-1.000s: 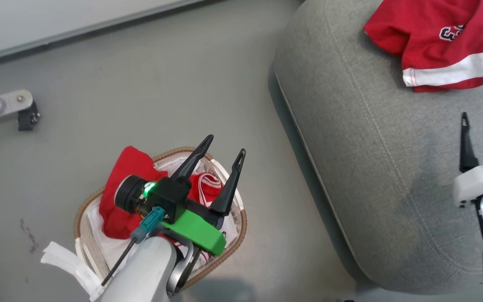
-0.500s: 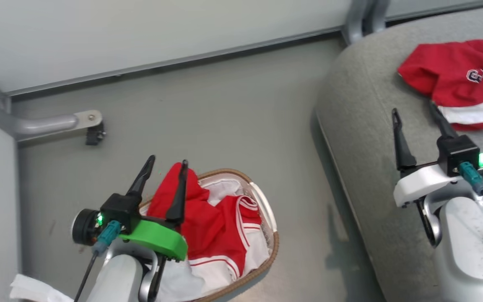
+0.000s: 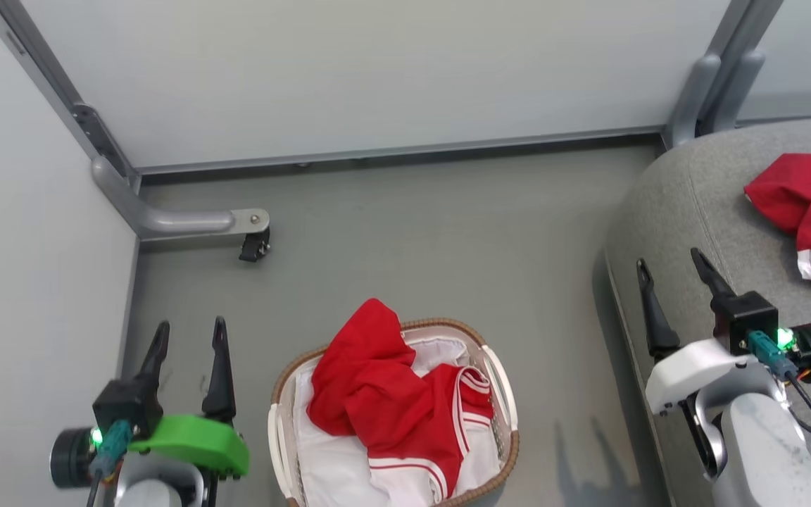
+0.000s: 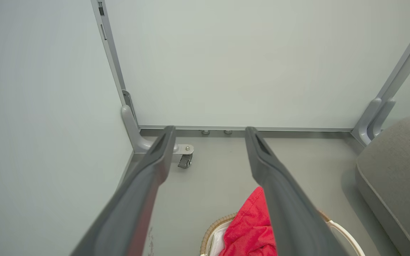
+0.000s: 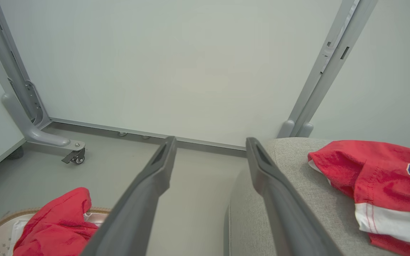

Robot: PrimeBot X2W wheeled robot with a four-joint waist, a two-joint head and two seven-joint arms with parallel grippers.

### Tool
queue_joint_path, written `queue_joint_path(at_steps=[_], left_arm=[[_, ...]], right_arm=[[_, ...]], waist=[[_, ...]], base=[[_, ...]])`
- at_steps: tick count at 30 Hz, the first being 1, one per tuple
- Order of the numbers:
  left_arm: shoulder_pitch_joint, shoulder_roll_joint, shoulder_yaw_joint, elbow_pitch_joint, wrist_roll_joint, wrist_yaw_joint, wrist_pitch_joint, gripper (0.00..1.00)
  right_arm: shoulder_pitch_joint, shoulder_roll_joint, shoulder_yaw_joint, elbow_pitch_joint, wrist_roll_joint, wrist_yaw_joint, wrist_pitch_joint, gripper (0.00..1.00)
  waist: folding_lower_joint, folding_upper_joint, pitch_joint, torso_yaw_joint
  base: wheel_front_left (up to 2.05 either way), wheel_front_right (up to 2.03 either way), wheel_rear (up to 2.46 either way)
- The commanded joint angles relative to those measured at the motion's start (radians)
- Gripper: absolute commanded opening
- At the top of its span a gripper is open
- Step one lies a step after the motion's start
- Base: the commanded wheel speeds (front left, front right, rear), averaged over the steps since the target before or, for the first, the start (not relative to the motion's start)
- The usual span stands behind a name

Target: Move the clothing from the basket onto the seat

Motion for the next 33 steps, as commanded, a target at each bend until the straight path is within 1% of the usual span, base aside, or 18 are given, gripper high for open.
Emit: queue_joint_path(at_steps=[1,9,14,19,25,26,31,33], left_arm=[[0.038,0.000,0.012,0.001,0.008,-0.005,0.001,1.00],[0.137,-0.007,0.054,-0.011,0.013,-0.009,0.001,1.00],[0.154,-0.008,0.035,-0.014,-0.013,-0.011,0.001,1.00],[0.113,-0.008,-0.011,-0.020,-0.040,-0.015,0.001,1.00],[0.045,-0.007,-0.060,-0.013,-0.066,-0.021,0.001,1.00],[0.009,-0.007,-0.079,-0.005,-0.076,-0.023,0.001,1.00],[-0.086,-0.007,-0.124,0.020,-0.091,-0.024,0.001,1.00],[-0.130,0.005,-0.145,0.033,-0.099,-0.024,0.001,1.00]], right_arm=[[0.031,-0.003,0.002,0.005,0.011,-0.001,-0.002,1.00],[0.111,-0.003,0.003,0.010,0.018,-0.001,-0.002,1.00],[0.118,-0.003,0.007,0.008,0.015,-0.001,-0.002,1.00],[0.088,-0.003,0.021,-0.005,0.026,-0.001,-0.002,1.00],[0.020,-0.003,0.053,-0.047,0.045,-0.001,-0.002,1.00],[-0.008,-0.003,0.065,-0.062,0.051,-0.001,-0.002,1.00],[-0.090,-0.003,0.104,-0.111,0.064,-0.001,-0.002,1.00],[-0.123,-0.003,0.121,-0.131,0.071,-0.001,-0.002,1.00]], waist=[[0.0001,0.0000,-0.039,0.021],[0.0001,0.0000,-0.078,0.012],[0.0001,0.0000,-0.082,0.008],[0.0001,0.0000,-0.050,0.003],[0.0001,0.0000,0.062,-0.020],[0.0001,0.0000,0.108,-0.030],[0.0001,0.0000,0.237,-0.068],[0.0001,0.0000,0.289,-0.086]], base=[[0.00,0.00,0.00],[0.00,0.00,0.00],[0.00,0.00,0.00],[0.00,0.00,0.00],[0.00,0.00,0.00],[0.00,0.00,0.00],[0.00,0.00,0.00],[0.00,0.00,0.00]])
